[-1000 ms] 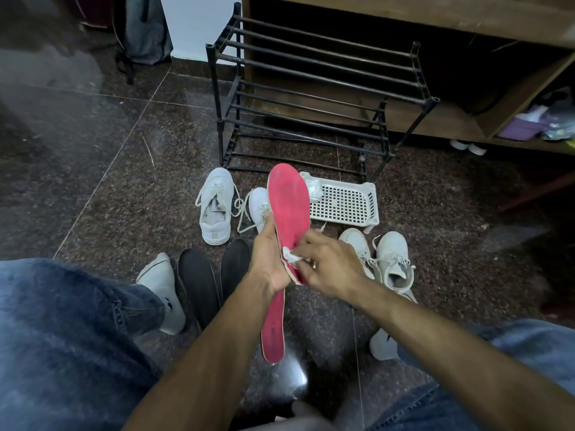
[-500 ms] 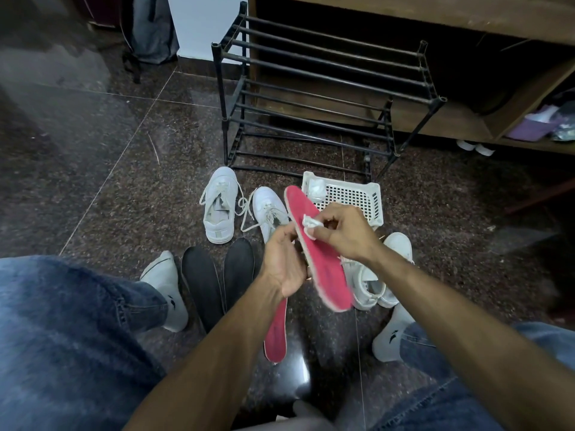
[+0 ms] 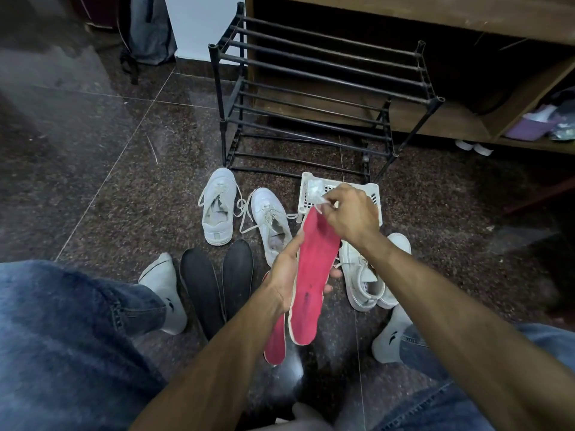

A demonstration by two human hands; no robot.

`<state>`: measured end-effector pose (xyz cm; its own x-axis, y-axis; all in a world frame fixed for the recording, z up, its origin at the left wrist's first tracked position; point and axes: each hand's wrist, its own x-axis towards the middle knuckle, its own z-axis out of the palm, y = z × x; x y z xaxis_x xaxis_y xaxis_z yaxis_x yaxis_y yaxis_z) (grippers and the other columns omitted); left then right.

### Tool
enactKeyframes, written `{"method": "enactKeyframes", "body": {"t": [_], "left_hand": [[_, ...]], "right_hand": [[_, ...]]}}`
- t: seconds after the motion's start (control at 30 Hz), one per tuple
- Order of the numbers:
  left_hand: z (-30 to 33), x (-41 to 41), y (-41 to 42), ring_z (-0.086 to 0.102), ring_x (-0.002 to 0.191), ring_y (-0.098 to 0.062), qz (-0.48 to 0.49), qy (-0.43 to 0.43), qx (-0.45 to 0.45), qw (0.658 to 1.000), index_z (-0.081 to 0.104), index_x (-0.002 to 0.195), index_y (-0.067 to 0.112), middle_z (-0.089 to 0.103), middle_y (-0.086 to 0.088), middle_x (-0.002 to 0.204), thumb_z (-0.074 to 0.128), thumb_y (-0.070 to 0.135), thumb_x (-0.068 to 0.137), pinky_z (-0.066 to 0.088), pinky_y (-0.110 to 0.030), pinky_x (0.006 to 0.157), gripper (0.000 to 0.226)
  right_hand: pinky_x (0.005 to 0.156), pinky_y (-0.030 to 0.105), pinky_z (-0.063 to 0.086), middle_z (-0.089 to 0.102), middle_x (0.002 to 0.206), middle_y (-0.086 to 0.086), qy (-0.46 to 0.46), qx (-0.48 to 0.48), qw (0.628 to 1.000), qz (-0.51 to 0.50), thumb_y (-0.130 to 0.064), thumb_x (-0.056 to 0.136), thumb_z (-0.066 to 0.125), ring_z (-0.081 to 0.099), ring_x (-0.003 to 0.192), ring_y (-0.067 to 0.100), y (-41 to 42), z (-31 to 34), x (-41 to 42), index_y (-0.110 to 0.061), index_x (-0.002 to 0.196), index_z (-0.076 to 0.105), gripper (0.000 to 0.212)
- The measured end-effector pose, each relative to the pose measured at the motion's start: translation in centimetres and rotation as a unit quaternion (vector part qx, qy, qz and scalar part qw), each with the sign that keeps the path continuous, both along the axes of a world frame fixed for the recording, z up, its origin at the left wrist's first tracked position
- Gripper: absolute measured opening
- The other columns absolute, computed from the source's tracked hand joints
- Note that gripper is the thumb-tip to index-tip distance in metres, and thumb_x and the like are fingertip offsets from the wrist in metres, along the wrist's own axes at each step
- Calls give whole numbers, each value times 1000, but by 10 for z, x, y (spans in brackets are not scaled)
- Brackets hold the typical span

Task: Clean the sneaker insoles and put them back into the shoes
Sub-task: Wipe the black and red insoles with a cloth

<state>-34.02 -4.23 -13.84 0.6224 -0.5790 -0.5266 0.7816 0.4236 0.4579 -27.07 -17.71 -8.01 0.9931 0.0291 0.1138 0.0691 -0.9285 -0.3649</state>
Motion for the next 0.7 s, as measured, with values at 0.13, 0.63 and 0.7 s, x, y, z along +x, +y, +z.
{"method": "enactKeyframes", "body": {"t": [0.13,0.63,0.7], "left_hand": [[5,5,-1,64,78,-31,42,-25,-17,999,68,110,9,67,-18,95,61,44,78,53,-44,74,48],[13,8,-3,60,69,-21,98,-154,139,973,60,111,9,63,-10,79,36,-19,80,52,-30,59,48],[14,7,-3,61,67,-18,103,-161,143,971,61,109,9,64,-7,75,35,-20,80,52,-28,59,48]], "right_hand": [[75,41,52,68,98,-4,69,67,989,110,-26,86,63,63,87,21,4,-1,-27,-22,90,75,13],[72,38,51,66,96,-7,65,-2,983,174,-25,87,62,63,86,21,8,7,-42,-23,94,73,14],[73,36,50,66,101,-7,26,-33,985,165,-26,87,60,62,92,22,5,3,-42,-24,98,72,16]]}}
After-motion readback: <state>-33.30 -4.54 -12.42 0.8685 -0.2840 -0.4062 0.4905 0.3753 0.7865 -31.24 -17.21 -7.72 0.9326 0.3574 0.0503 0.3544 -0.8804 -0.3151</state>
